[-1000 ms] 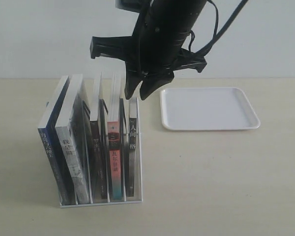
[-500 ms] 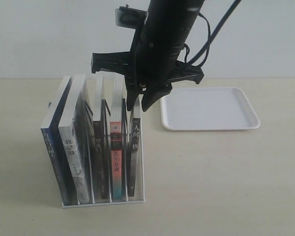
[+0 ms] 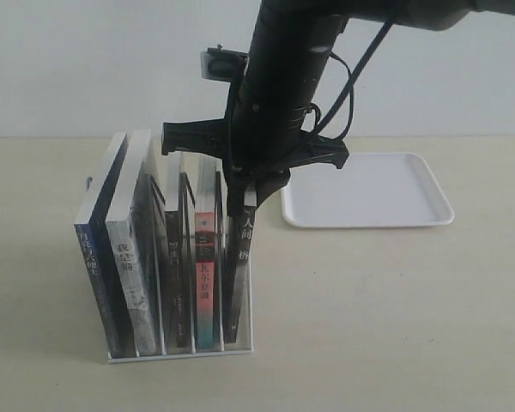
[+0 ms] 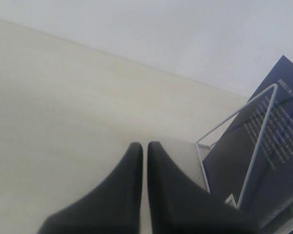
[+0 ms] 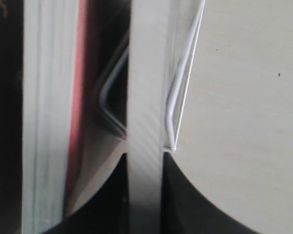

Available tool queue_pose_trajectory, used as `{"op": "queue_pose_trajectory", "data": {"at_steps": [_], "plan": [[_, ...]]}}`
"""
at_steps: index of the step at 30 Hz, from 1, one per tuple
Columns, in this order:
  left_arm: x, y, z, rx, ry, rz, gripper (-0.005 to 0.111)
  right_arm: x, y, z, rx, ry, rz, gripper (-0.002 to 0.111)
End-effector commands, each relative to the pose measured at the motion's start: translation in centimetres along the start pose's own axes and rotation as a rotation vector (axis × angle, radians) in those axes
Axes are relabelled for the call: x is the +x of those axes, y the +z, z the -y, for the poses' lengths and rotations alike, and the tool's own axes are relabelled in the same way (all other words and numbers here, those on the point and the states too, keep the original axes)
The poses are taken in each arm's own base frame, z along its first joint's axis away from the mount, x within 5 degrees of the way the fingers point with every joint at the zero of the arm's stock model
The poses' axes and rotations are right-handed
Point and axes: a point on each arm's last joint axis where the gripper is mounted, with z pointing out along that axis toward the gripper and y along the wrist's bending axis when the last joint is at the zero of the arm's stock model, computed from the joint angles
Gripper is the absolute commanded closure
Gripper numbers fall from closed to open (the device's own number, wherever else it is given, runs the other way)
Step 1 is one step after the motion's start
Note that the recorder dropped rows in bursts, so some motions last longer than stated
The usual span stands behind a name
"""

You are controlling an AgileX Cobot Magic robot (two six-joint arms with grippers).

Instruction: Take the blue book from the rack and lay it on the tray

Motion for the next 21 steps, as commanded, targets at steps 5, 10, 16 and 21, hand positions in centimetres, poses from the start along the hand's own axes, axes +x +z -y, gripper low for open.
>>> {"op": "queue_pose_trajectory", "data": {"at_steps": [5,10,16,21], "plan": [[-0.1,0.0,0.1,0.005,0.001,0.015,0.103,0.0,-4.7,-0.9,-0.059,-0.030,0.118,0.108],[-0.1,0.0,0.1,0.005,0.001,0.015,0.103,-0.7,-8.4,-1.9,-0.115,-0.052,0.235,0.108],[-0.1,0.0,0.1,0.005,0.001,0.015,0.103,-0.8,-8.9,-2.1,-0.122,-0.056,0.252,0.108],[-0.1,0.0,0.1,0.005,0.001,0.015,0.103,-0.8,-8.9,-2.1,-0.122,-0.058,0.253,0.108]]}}
